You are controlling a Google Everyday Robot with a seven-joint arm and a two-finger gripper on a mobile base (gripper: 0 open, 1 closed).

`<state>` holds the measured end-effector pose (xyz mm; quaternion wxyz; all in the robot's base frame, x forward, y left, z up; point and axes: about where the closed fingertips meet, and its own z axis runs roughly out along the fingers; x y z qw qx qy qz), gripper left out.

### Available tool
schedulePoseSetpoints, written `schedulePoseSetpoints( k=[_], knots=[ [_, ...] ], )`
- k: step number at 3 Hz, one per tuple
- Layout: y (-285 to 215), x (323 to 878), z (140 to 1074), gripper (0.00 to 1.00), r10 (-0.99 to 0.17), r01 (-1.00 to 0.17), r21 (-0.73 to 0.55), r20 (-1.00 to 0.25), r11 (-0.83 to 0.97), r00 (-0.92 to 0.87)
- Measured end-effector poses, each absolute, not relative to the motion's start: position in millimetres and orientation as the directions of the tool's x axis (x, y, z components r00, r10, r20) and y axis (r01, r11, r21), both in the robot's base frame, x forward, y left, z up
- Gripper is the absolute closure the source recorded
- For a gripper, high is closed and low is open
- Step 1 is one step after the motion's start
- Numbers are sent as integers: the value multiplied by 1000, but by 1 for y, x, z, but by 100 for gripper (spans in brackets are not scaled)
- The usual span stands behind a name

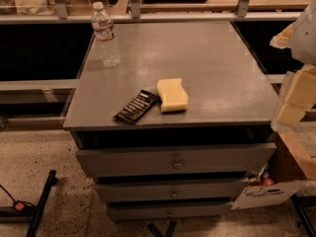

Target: Knock water bottle over

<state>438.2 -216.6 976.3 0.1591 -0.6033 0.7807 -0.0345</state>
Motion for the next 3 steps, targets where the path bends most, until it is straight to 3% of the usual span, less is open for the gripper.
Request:
schedulePoseSetpoints(
  k=[2, 3],
  knots=[
    [-202, 466, 979, 0, -946, -931, -264, -269, 252, -180],
    [-172, 525, 980, 0, -923, -921, -298, -361, 250, -134]
  ],
)
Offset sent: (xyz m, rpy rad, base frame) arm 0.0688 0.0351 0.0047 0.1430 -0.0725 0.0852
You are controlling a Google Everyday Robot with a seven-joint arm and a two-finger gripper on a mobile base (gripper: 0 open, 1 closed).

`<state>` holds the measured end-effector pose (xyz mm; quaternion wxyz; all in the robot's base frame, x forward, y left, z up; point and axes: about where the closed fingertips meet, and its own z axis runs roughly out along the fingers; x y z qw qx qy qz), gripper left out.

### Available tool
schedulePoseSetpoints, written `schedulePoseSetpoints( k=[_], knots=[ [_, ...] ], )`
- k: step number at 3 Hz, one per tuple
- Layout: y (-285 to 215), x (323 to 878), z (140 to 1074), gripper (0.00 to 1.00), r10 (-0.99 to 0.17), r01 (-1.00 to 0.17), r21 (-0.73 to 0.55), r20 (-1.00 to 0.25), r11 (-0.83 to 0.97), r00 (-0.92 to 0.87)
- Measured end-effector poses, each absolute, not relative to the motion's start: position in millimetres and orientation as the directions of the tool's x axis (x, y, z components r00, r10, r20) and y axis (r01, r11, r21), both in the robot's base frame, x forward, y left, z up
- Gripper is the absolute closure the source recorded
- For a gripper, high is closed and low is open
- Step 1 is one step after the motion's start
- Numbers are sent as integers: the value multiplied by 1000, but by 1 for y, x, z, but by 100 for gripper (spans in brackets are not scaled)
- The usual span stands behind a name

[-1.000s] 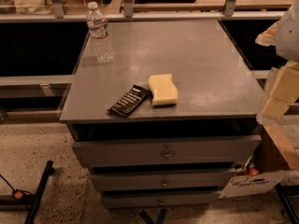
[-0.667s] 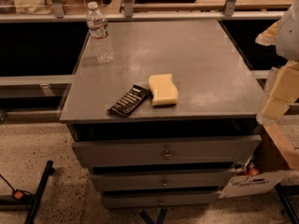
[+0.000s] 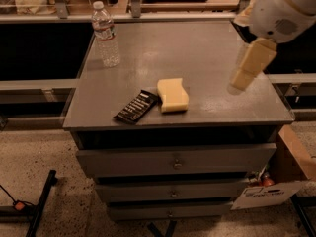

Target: Knock water bottle over

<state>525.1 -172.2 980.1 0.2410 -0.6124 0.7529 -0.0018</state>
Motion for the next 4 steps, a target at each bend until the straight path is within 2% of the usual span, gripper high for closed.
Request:
schedulePoseSetpoints(
  k=[1, 3, 4],
  knots=[
    [-123, 594, 984, 0, -873, -900, -345, -482, 265, -73],
    [-19, 696, 973, 0, -695, -850, -330, -717, 410, -56],
    [-17, 704, 980, 0, -677, -833, -346, -734, 433, -47]
  ],
)
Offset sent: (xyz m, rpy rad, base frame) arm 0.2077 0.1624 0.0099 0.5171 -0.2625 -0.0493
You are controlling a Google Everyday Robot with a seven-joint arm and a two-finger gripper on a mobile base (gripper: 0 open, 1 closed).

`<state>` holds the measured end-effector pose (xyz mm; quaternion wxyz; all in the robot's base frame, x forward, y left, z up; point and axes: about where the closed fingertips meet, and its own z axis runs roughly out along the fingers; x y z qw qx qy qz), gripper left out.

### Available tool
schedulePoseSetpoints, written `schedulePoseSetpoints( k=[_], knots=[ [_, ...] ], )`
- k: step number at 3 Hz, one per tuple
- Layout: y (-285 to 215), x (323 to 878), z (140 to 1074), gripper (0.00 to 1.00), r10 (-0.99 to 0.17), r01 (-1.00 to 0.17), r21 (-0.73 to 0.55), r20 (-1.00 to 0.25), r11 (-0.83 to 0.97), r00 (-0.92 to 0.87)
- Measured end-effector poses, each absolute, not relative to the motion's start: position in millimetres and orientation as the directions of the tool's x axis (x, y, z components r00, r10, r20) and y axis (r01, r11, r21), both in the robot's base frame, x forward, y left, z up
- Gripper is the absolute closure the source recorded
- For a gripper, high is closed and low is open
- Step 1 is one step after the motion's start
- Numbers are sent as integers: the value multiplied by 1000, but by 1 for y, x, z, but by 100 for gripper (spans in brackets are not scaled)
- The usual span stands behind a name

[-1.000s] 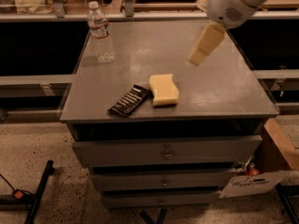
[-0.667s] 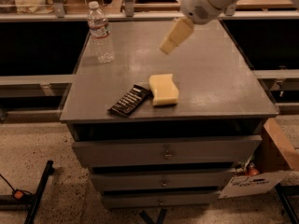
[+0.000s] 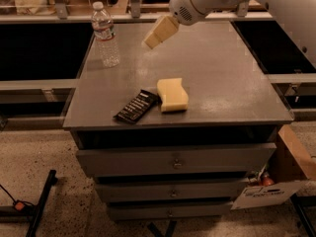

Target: Knock water bottle over

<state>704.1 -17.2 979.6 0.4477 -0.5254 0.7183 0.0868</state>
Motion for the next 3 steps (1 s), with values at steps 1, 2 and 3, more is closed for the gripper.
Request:
schedulePoseSetpoints(
  k=[1, 2, 3],
  knots=[
    [-17, 704, 980, 0, -677, -833, -346, -734, 433, -47],
    [-15, 704, 978, 0, -634, -826, -323, -771, 462, -53],
    [13, 722, 977, 0, -568, -838, -300, -823, 456, -14]
  ],
)
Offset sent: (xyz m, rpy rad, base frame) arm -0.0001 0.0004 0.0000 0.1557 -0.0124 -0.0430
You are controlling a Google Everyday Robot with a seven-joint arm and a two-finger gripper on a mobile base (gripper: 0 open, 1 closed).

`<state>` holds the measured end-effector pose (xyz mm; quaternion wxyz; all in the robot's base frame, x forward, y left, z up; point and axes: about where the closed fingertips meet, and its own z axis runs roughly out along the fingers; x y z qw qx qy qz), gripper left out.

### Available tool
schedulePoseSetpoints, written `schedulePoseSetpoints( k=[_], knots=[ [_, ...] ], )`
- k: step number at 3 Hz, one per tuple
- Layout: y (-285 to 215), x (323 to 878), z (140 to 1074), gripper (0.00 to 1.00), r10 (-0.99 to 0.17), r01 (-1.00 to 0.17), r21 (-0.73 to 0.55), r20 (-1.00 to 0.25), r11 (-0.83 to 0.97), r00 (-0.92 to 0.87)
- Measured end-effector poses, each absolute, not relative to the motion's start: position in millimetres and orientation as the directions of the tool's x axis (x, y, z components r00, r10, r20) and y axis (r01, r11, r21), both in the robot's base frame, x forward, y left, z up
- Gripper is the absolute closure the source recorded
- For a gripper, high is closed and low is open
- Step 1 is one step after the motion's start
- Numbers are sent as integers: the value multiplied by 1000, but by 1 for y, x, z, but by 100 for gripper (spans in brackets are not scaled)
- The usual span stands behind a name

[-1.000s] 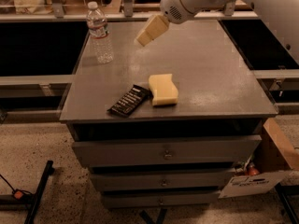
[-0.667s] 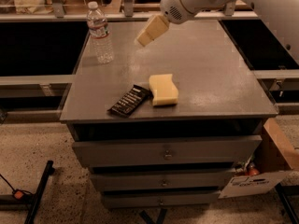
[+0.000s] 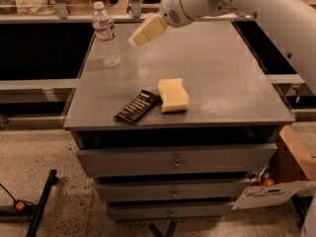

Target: Knock water bottle over

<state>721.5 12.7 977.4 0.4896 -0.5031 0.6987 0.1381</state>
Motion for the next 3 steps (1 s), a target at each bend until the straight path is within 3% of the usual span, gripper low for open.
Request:
schedulePoseSetpoints(
  k=[3],
  knots=[
    [99, 774, 958, 0, -383, -889, -196, -923, 413, 26]
  ],
)
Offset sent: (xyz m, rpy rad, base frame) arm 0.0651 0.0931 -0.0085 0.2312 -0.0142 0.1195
